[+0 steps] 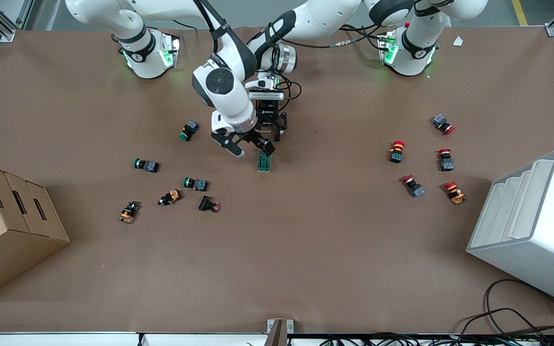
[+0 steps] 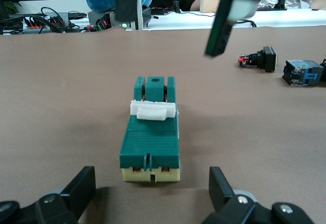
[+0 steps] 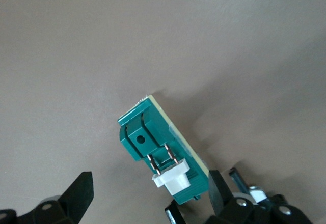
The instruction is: Close load switch with both arms
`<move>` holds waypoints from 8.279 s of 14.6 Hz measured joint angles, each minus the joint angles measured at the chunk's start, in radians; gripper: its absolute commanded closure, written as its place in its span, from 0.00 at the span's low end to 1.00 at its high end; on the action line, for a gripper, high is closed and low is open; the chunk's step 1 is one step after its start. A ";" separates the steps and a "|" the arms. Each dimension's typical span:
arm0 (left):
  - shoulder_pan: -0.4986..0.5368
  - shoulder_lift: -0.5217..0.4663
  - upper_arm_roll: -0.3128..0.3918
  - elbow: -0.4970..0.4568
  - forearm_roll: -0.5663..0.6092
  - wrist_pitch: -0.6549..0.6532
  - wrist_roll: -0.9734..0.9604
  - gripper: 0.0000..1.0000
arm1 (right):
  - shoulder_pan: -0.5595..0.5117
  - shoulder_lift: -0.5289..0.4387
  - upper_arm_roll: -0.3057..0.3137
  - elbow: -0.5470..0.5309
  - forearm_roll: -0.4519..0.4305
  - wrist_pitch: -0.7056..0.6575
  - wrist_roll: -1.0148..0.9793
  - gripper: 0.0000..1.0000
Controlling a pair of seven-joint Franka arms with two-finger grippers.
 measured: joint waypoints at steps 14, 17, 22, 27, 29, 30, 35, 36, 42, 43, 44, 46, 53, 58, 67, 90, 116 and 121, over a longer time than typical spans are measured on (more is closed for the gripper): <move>-0.007 0.008 0.001 0.004 0.002 -0.019 0.000 0.01 | 0.078 0.104 -0.002 -0.019 0.002 0.217 0.132 0.00; -0.007 0.008 0.001 0.004 0.002 -0.019 0.000 0.01 | 0.078 0.104 -0.003 -0.007 0.007 0.216 0.151 0.00; -0.007 0.008 0.001 0.004 0.002 -0.019 0.000 0.01 | 0.059 0.095 -0.016 0.046 0.012 0.208 0.165 0.00; -0.007 0.008 0.001 0.004 0.002 -0.019 0.000 0.01 | 0.023 0.096 -0.024 0.076 0.011 0.208 0.152 0.00; -0.007 0.008 0.001 0.004 0.002 -0.019 0.000 0.01 | 0.015 0.101 -0.024 0.081 0.011 0.208 0.145 0.00; -0.007 0.008 0.001 0.004 0.002 -0.019 0.000 0.01 | 0.012 0.108 -0.025 0.087 0.011 0.208 0.139 0.00; -0.011 0.008 0.010 0.004 0.005 -0.020 0.000 0.01 | -0.006 0.171 -0.026 0.148 0.010 0.208 0.127 0.00; -0.011 0.008 0.011 0.004 0.005 -0.020 0.000 0.01 | -0.009 0.182 -0.026 0.158 0.010 0.208 0.121 0.00; -0.012 0.008 0.013 0.004 0.005 -0.020 0.000 0.01 | -0.032 0.217 -0.027 0.220 0.010 0.160 0.078 0.00; -0.012 0.008 0.013 0.004 0.005 -0.020 0.000 0.01 | -0.048 0.218 -0.030 0.245 0.010 0.099 0.047 0.00; -0.012 0.008 0.013 0.004 0.005 -0.020 0.000 0.01 | -0.067 0.218 -0.034 0.268 0.010 0.041 0.009 0.00; -0.012 0.008 0.014 0.004 0.005 -0.021 0.000 0.01 | -0.122 0.211 -0.041 0.318 0.010 -0.080 -0.112 0.00; -0.011 -0.009 -0.012 0.048 -0.157 -0.021 0.111 0.01 | -0.449 -0.008 -0.052 0.367 0.008 -0.621 -0.778 0.00; -0.005 -0.063 -0.049 0.205 -0.456 -0.020 0.313 0.00 | -0.670 -0.085 -0.054 0.470 -0.134 -0.970 -1.150 0.00; 0.199 -0.249 -0.047 0.406 -0.908 -0.020 0.792 0.00 | -0.832 -0.172 -0.053 0.625 -0.229 -1.188 -1.417 0.00; 1.168 -0.725 0.023 0.452 -1.796 -0.106 2.317 0.00 | -0.843 -0.218 -0.025 0.729 -0.224 -1.302 -1.423 0.00; 0.955 -1.003 0.343 0.254 -1.906 -0.325 2.570 0.00 | -0.815 -0.511 -0.063 0.494 -0.202 -1.277 -1.423 0.00; 0.954 -1.008 0.335 0.254 -1.899 -0.325 2.558 0.00 | -0.815 -0.511 -0.064 0.493 -0.184 -1.258 -1.423 0.00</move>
